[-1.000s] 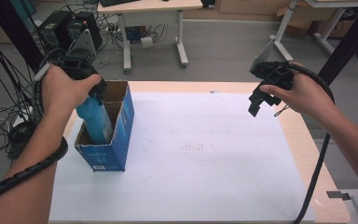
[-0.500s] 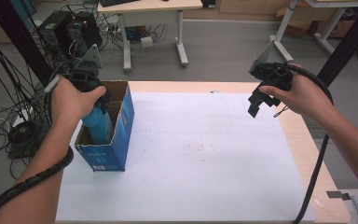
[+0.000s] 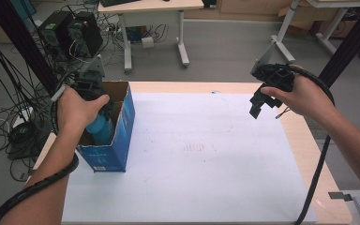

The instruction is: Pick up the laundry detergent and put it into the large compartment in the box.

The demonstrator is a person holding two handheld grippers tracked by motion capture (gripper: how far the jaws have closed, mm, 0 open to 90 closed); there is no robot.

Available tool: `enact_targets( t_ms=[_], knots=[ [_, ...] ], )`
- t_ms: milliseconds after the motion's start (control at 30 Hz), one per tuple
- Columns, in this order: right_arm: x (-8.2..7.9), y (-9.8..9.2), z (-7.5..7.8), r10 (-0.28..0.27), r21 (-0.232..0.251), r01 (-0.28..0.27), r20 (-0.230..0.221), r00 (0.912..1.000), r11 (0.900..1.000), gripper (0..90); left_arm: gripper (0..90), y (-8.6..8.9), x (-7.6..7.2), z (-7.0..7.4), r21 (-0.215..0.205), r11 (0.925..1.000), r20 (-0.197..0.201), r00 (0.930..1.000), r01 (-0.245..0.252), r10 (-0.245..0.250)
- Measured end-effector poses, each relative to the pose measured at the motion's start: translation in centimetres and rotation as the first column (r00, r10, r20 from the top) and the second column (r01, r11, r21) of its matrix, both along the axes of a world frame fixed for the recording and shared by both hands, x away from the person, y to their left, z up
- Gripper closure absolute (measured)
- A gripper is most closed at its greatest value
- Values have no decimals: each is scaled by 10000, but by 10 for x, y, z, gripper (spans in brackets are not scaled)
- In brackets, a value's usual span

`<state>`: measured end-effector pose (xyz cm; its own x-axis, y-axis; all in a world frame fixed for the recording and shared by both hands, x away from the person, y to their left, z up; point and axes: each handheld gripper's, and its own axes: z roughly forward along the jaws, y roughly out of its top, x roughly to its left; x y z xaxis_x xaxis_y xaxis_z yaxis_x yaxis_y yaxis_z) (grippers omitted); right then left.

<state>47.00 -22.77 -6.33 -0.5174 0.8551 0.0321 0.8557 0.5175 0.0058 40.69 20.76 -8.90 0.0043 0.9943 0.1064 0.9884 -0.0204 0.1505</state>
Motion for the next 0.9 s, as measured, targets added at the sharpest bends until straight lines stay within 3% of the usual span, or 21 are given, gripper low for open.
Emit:
enact_targets(
  t_ms=[900],
  knots=[
    [5,-5,-6,-76,19,76,-68,9999,10000,70,382,-4,12,-26,126,9999,-419,9991,12,-7]
  ],
)
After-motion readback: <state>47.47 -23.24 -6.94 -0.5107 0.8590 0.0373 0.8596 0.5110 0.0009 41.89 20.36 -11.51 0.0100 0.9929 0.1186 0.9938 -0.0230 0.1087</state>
